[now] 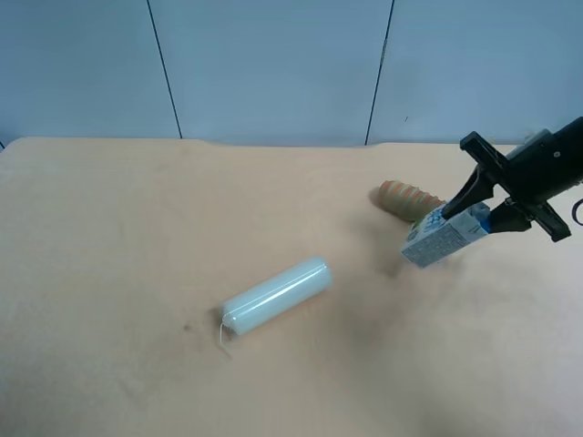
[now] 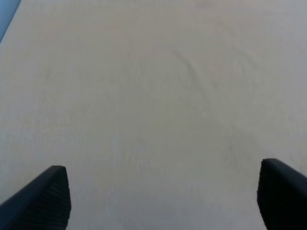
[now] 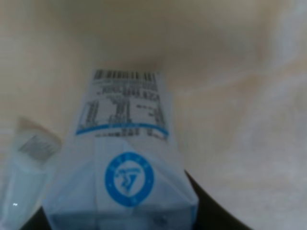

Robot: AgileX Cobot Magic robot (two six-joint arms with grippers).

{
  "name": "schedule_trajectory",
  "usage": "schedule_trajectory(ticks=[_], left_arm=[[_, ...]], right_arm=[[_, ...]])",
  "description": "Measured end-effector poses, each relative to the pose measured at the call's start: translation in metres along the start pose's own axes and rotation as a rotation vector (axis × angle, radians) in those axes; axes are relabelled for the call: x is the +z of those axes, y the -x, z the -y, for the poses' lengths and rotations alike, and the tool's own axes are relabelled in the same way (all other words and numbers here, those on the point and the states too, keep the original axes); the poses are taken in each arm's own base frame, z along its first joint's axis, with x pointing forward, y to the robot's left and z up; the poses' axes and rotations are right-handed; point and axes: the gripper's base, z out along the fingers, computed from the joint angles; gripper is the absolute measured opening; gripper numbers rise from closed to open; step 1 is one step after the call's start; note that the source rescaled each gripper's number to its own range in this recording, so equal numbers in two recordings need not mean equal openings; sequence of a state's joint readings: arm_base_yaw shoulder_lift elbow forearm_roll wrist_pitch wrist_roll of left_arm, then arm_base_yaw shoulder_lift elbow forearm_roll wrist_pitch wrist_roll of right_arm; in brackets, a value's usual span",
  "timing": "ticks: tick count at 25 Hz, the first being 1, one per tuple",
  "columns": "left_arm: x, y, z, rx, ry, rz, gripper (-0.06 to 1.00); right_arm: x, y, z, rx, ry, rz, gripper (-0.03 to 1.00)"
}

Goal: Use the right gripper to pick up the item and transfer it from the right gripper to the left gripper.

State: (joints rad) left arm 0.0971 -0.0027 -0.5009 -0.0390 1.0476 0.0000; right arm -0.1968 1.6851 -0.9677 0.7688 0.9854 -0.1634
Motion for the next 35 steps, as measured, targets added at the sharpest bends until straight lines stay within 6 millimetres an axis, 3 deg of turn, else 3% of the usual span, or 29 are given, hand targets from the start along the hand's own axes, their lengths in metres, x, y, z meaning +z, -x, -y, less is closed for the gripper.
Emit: schedule_trajectory(ticks=[6,12,25,35], left_arm=[[0.0,0.0,0.0,0.0,0.0,0.0,0.84],[0.0,0.0,0.0,0.0,0.0,0.0,0.84],[0.0,0.0,0.0,0.0,0.0,0.0,0.84],[0.002,0.003,0.0,0.003,-0.004,-0.008,0.84]], right_arm=[[-0.02,-0.012,-0.024,-0.088,0.158,0.023,0.0],[-0.018,-0.021,-0.04,-0.202,0.269,-0.025,0.0],[0.025,-0.064,-0.098,-0.462,0.327,-0.106,0.0],[0.066,-0.06,-0.099,-0.461,0.436,-0.191,0.0]])
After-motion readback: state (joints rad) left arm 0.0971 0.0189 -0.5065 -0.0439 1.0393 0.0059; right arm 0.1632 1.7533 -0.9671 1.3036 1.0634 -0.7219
